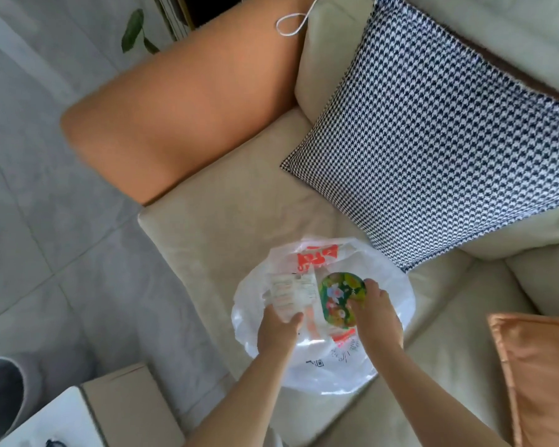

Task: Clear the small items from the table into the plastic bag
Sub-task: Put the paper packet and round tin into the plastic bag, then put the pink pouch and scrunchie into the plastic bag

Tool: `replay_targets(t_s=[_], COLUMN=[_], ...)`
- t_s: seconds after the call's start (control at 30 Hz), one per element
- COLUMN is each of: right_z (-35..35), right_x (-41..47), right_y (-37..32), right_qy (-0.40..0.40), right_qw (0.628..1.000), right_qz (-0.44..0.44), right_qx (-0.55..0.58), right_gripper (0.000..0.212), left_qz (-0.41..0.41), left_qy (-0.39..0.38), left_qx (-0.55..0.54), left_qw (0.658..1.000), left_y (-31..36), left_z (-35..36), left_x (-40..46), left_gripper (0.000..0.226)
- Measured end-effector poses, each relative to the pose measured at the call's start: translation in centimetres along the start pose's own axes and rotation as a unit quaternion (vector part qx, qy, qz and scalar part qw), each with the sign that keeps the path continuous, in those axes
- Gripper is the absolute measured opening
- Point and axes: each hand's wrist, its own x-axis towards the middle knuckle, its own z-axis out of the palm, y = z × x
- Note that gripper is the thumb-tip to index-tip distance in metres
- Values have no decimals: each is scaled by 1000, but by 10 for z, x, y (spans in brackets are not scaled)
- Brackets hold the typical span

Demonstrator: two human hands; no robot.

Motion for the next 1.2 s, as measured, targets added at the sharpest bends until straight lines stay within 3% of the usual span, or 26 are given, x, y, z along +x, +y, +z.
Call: replay_targets(t_s=[0.2,0.33,0.43,0.83,1.2], right_z=[20,23,21,-30,-20], right_x=[7,3,-6,-96,-230], right_y=[9,11,12,-42,-93], right_qy=[-35,-63,-67,-115,-161], right_qw=[999,997,994,979,908], right_qz=[7,-28,-57,-137,-331], right_qx=[-4,-44,-67,-101,-199], right_gripper=[36,44,54,32,34], left_qz=[29,26,22,-4,23], left_qy=[-4,-63,-71,-72,33], left_qx=[12,41,57,48,-8], left_qw=[1000,997,996,996,999], left_y=[1,1,3,0,-75], left_z=[0,5,3,-62,-136], left_x=[9,9,-2,-122,-232], left_gripper=[73,80,72,41,34])
